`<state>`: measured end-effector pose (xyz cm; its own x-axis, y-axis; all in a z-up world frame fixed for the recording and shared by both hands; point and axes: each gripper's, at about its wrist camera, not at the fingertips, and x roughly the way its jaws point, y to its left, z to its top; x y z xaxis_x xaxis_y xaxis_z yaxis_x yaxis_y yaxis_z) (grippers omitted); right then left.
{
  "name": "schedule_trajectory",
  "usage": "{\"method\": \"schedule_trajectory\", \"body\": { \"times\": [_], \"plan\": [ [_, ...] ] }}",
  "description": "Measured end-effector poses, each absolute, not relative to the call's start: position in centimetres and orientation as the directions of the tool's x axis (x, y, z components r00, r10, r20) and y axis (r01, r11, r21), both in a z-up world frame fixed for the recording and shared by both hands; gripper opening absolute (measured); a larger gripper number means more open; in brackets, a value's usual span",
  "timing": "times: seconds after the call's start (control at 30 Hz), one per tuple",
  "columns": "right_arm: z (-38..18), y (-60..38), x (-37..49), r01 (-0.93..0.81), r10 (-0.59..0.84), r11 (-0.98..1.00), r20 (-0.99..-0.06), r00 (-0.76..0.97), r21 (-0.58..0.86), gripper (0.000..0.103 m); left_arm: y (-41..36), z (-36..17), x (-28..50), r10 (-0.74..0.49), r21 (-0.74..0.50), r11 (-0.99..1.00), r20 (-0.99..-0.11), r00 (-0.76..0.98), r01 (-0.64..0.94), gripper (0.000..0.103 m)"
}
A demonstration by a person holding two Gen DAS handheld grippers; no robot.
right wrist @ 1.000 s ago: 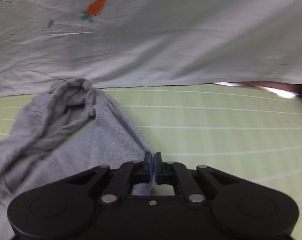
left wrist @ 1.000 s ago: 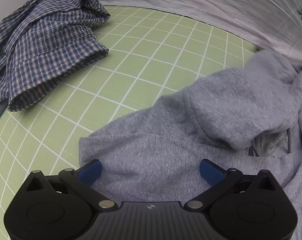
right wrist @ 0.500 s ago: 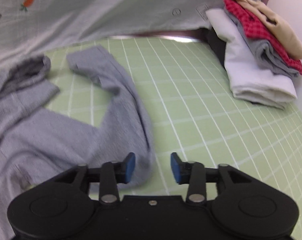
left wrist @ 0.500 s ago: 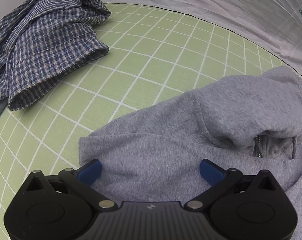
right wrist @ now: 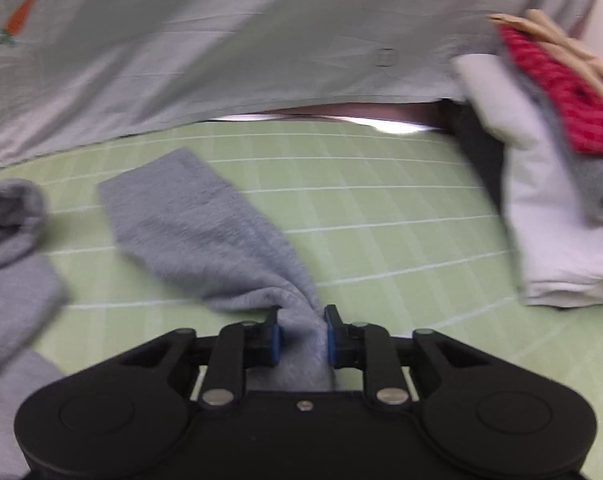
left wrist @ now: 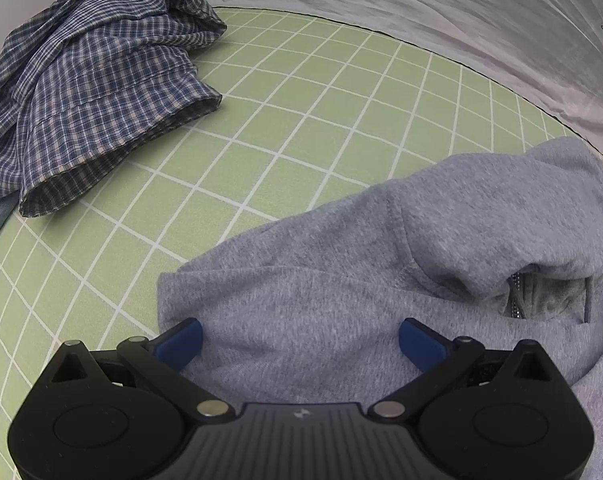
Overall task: Fold clothes
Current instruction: 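Grasp a hoodie sleeve with the right gripper and pull it outward, then lay the sleeve flat and open the right gripper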
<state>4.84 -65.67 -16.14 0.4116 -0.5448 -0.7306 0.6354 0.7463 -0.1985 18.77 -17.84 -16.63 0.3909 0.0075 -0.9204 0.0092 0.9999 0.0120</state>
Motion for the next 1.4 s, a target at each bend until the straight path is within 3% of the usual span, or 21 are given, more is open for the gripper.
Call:
{"method": "schedule_trajectory", "body": {
  "times": [0.1, 0.2, 0.27, 0.33, 0.43, 0.57, 1.03, 1.17, 1.27, 1.33, 1.37, 1.4],
  "plan": [
    [-16.5, -69.1, 0.1, 0.736, -0.592, 0.645, -0.744, 0.311, -0.205, 0.018, -17.9, -16.6, 18.8, 0.009, 0.012, 1.0, -0.92, 0.391, 0.007, 0.103],
    [-16.4, -70.7, -4.7, 0.81, -0.608, 0.559, -0.751, 0.256, -0.177, 0.033, -17.9, -16.6, 18.8, 0.01, 0.012, 1.0, -0.92, 0.391, 0.004, 0.103],
    [-16.3, -70.9, -7.2, 0.843, -0.617, 0.507, -0.759, 0.21, -0.179, 0.052, -17.9, -16.6, 18.8, 0.01, 0.012, 1.0, -0.92, 0.391, 0.003, 0.103],
    [-16.3, -70.1, -8.8, 0.865, -0.621, 0.468, -0.764, 0.176, -0.182, 0.063, -17.9, -16.2, 18.6, 0.001, 0.006, 1.0, -0.92, 0.391, 0.012, 0.103],
    [-16.3, -68.7, -11.0, 0.893, -0.626, 0.41, -0.769, 0.129, -0.184, 0.074, -17.9, -15.6, 18.2, -0.012, -0.002, 1.0, -0.92, 0.391, 0.025, 0.103],
    [-16.0, -66.8, -13.2, 0.919, -0.607, 0.379, -0.778, 0.163, -0.103, 0.076, -18.7, -13.5, 16.4, -0.042, -0.005, 0.996, -0.895, 0.443, 0.086, 0.103],
    [-17.2, -65.2, -14.6, 0.911, -0.579, 0.407, -0.792, 0.196, -0.072, 0.081, -29.0, -12.5, 10.9, -0.254, -0.044, 0.893, -0.87, 0.422, 0.448, 0.102],
    [-17.6, -65.3, -15.0, 0.925, -0.581, 0.378, -0.79, 0.197, -0.047, 0.087, -31.8, -13.9, 10.7, -0.247, -0.001, 0.843, -0.89, 0.384, 0.538, 0.089],
    [-17.8, -65.4, -15.3, 0.934, -0.582, 0.357, -0.787, 0.204, -0.022, 0.091, -33.1, -15.1, 10.9, -0.227, 0.032, 0.814, -0.902, 0.368, 0.58, 0.066],
    [-17.9, -65.3, -15.3, 0.934, -0.591, 0.357, -0.781, 0.202, -0.029, 0.092, -33.1, -15.4, 11.0, -0.23, 0.035, 0.81, -0.899, 0.373, 0.585, 0.057],
    [-17.9, -65.1, -15.2, 0.931, -0.598, 0.362, -0.776, 0.199, -0.04, 0.093, -32.8, -15.3, 11.2, -0.236, 0.03, 0.817, -0.894, 0.382, 0.576, 0.046],
    [-17.9, -65.0, -15.1, 0.928, -0.605, 0.368, -0.772, 0.196, -0.052, 0.093, -32.1, -15.1, 11.6, -0.23, 0.026, 0.836, -0.891, 0.392, 0.548, 0.024]
  ]
}}
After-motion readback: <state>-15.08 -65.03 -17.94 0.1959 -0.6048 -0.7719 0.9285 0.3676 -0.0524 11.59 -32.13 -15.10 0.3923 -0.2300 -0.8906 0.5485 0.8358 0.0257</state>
